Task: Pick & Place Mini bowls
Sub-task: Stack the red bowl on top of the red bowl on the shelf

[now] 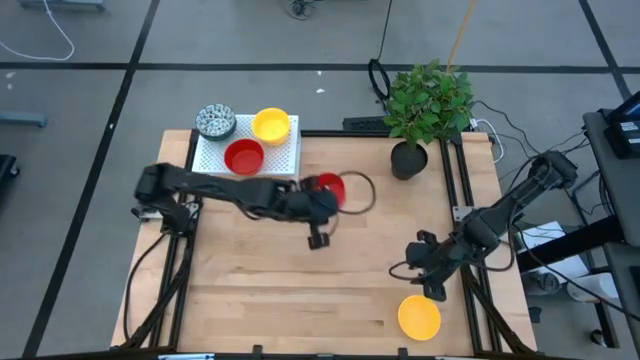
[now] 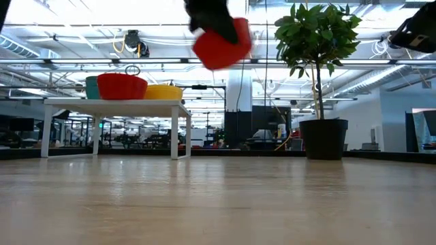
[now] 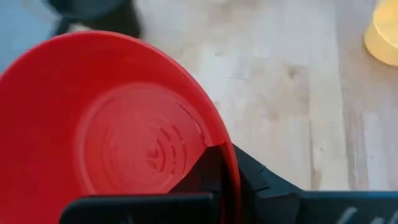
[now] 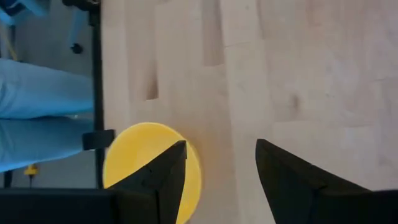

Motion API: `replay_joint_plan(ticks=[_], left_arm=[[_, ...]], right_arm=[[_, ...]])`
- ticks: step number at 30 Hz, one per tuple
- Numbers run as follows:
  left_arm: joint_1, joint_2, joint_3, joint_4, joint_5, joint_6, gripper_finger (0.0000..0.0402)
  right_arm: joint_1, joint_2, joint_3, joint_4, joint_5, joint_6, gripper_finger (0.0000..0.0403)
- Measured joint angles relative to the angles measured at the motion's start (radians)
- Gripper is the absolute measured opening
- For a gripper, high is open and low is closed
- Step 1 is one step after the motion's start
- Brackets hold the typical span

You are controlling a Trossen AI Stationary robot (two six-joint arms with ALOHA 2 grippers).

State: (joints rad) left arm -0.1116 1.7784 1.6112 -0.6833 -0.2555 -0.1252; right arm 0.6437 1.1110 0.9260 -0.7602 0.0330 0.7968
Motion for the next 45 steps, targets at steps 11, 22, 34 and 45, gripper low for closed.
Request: replay_joint_plan(ticks=[11, 22, 34, 45], left_arm=[[0.103, -0.254, 0.000, -0.439, -0.173, -0.298, 0.0008], [0.283, -0.268, 0.001, -0.787, -0.198, -0.418, 0.0014], [0.425, -0.247, 0.000, -0.811, -0.182, -0.369, 0.0016], [0.466, -0.247, 0.000, -0.797, -0.159, -0.374, 0.0012]], right_arm=[[0.093, 0.000, 0.000, 0.070, 0.103, 0.042, 0.0180], [0.101, 0.000, 0.000, 0.099, 0.213, 0.056, 0.0180], [0.122, 0.000, 0.000, 0.107, 0.231, 0.230, 0.0180], [0.133, 0.011, 0.000, 0.105, 0.311, 0.265, 0.0180]])
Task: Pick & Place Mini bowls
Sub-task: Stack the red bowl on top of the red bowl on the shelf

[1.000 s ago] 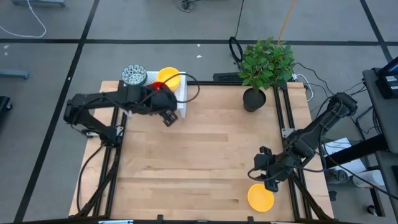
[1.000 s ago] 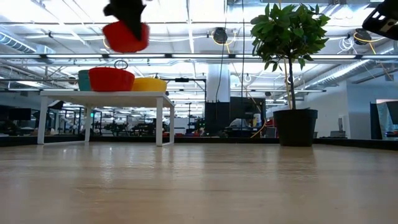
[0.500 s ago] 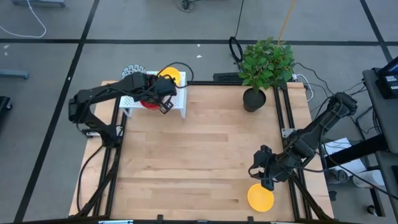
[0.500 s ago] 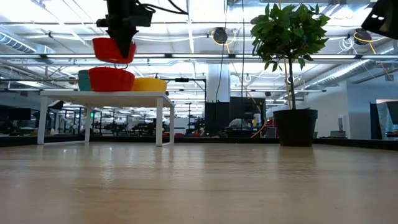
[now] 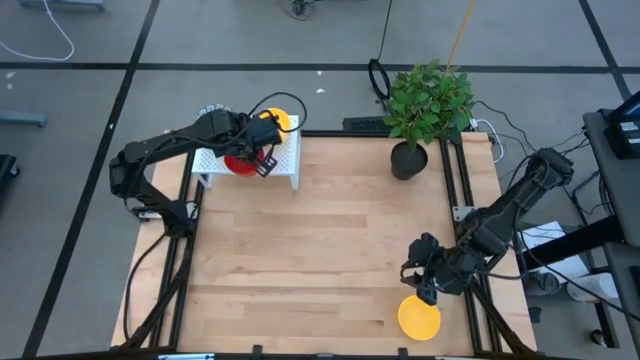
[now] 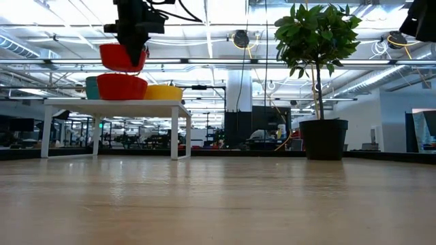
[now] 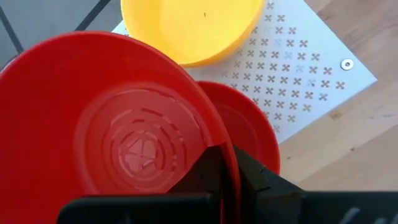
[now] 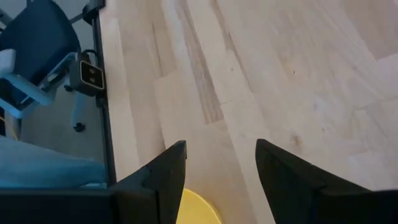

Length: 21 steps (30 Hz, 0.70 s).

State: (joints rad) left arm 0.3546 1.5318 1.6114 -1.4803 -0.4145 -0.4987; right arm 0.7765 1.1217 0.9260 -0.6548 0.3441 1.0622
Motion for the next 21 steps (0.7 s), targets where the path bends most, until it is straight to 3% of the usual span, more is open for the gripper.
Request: replay_joint_plan(ticks=[8, 21], left_arm=[[-0.016, 0.000, -0.067, 0.090, 0.000, -0.028, 0.0017], [-0.023, 0.000, -0.131, 0.100, 0.026, -0.025, 0.0013]], right_arm=[[0.000, -0.001, 0.000, 0.000, 0.077, -0.027, 0.0180], [0.000, -0.001, 0.000, 0.001, 0.111, -0.002, 0.0180]])
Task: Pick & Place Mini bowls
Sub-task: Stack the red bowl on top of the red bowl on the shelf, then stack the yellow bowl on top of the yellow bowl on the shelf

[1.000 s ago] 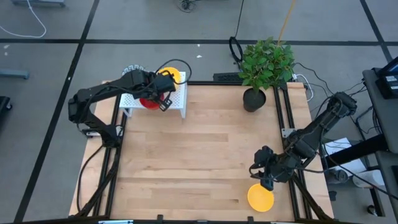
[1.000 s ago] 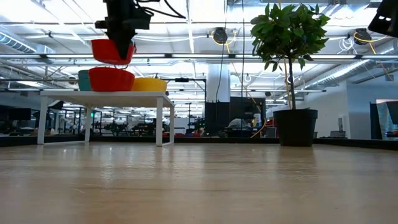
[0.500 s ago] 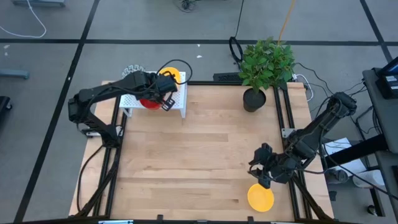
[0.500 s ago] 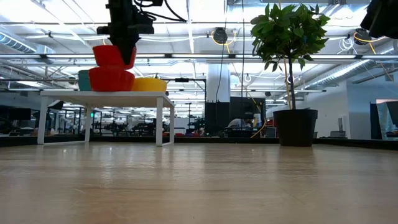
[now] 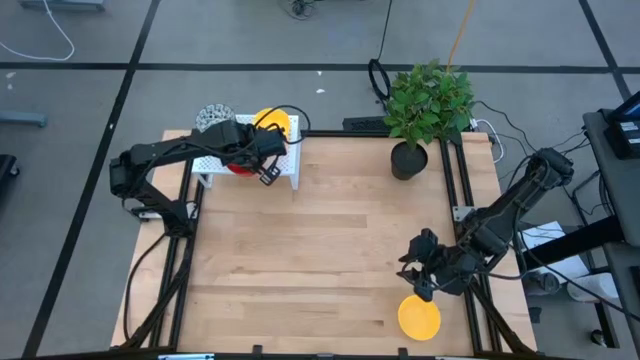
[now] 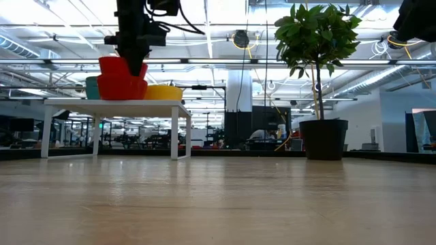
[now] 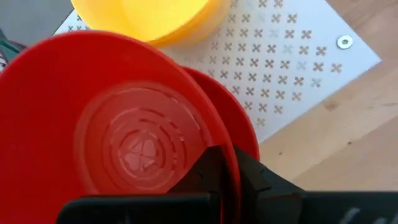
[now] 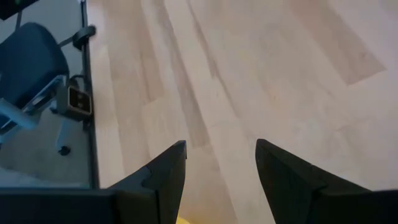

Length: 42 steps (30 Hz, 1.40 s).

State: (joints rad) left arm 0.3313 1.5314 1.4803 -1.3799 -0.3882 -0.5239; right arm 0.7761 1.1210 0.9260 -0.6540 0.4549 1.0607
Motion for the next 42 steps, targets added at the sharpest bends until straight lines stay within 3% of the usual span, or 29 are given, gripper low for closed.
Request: replay_joint_plan(ticks=[23, 35, 42], left_arm=[[0.003, 0.000, -0.018, 0.045, 0.032, 0.033, 0.0040], [0.039, -0.033, -0.006, 0.054, 0.067, 0.078, 0.0150], [0.043, -0.060, 0.079, 0.038, 0.116, 0.105, 0.0159]], right_arm=[[-0.003, 0.003, 0.000, 0.000, 0.015, -0.010, 0.0180], [-0.003, 0.003, 0.000, 0.000, 0.012, -0.028, 0.0180], [-0.003, 0.003, 0.000, 0.010, -0.049, -0.029, 0.0180]])
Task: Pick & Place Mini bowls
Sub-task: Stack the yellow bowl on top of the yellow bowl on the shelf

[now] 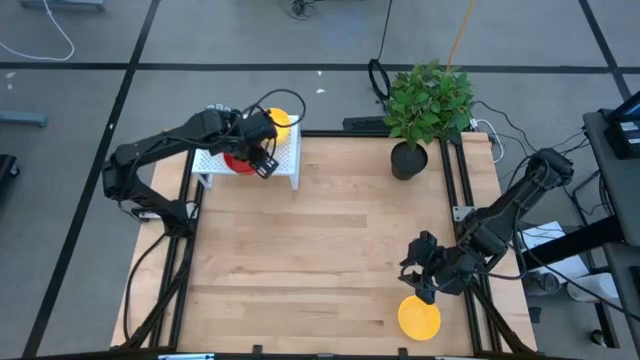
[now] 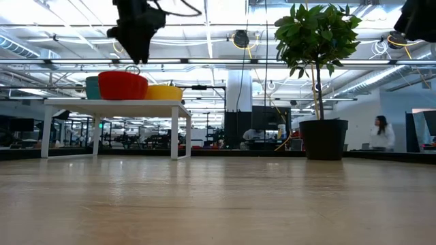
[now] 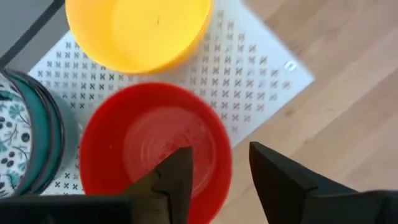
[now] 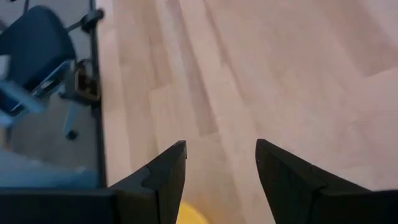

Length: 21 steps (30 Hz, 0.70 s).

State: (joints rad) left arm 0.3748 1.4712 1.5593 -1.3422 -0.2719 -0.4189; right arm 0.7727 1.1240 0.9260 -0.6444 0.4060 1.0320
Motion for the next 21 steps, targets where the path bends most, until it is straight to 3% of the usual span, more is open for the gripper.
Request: replay_joint_plan(ticks=[5, 12, 16, 21], left_arm=[[-0.001, -0.010, 0.078, 0.010, 0.035, -0.039, 0.0147], [-0.051, -0.013, 0.102, 0.076, 0.189, -0.115, 0.0136], [-0.099, -0.014, 0.102, 0.090, 0.199, -0.112, 0.0136], [-0.158, -0.013, 0.102, 0.144, 0.195, -0.111, 0.0136]], right_arm=[[0.010, 0.002, 0.000, 0.010, -0.113, -0.051, 0.0178], [0.072, 0.011, 0.000, 0.059, -0.370, -0.053, 0.0148], [0.117, 0.026, 0.000, 0.065, -0.381, -0.075, 0.0142], [0.121, 0.075, 0.000, -0.058, -0.326, -0.202, 0.0159]])
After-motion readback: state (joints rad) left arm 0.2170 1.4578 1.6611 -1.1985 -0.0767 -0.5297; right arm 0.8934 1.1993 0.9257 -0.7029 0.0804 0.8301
